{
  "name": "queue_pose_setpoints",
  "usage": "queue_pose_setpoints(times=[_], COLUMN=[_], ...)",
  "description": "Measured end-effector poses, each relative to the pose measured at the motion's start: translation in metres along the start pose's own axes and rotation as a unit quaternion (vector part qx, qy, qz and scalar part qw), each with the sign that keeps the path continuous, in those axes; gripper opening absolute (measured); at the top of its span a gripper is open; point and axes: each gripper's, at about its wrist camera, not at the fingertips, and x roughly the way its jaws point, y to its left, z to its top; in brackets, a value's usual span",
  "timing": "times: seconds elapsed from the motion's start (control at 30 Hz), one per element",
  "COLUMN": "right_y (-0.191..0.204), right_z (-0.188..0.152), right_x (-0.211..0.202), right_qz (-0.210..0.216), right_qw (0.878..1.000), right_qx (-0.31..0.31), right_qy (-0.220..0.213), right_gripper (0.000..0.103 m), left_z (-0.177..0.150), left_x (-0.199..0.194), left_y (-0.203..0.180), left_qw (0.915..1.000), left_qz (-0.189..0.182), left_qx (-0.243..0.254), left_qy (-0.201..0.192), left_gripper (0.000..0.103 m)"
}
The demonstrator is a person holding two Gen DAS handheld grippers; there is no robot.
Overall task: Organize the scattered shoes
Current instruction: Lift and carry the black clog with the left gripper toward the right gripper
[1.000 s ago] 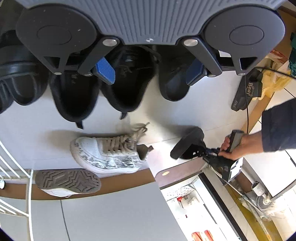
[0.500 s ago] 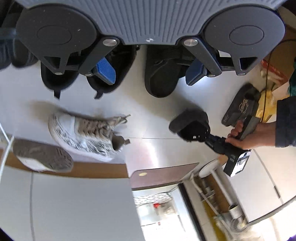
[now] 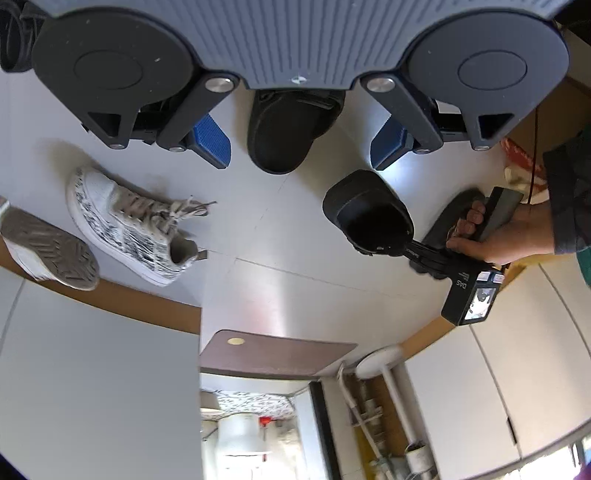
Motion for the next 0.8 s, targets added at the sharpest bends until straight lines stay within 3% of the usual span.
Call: queue_pose_setpoints(times=[0.2, 0.3, 0.33, 0.43, 0.53, 0.63, 0.8], right_y=[0.022, 0.037, 0.042, 0.051, 0.06, 0.071, 0.092], right_z=[0.003, -0.002, -0.005, -0.018, -0.03, -0.042, -0.046], right_x=[0.037, 0.06, 0.067, 0.08, 0.092, 0.106, 0.13], right_qz=[0.029, 0.044, 0.043, 0.046, 0.043, 0.039, 0.051], right_qw=[0.999, 0.996, 0.996, 0.992, 0.992, 0.992, 0.994], right_qx=[0.039, 0.069, 0.08, 0.119, 0.121, 0.112, 0.086], right_qy=[0.022, 0.024, 0.019, 0.014, 0.019, 0.03, 0.053], right_gripper=[0.087, 0.087, 0.087, 0.087, 0.087, 0.085, 0.074], left_z=[-0.022, -0.025, -0.028, -0.034, -0.047, -0.055, -0.061], left_x=[-0.005, 0.0, 0.0, 0.002, -0.011, -0.025, -0.039], left_y=[0.004, -0.004, -0.005, 0.0, 0.003, 0.021, 0.052], left_qw=[0.9997, 0.999, 0.9986, 0.9955, 0.9939, 0.9886, 0.9852], left_qz=[-0.007, -0.028, -0.04, -0.093, -0.096, -0.118, -0.094], left_qx=[0.005, 0.026, 0.028, -0.015, -0.027, -0.066, -0.112], left_qy=[-0.021, -0.024, -0.022, -0.013, -0.048, -0.068, -0.089], left_gripper=[0.019, 0.027, 0.034, 0.045, 0.057, 0.058, 0.06])
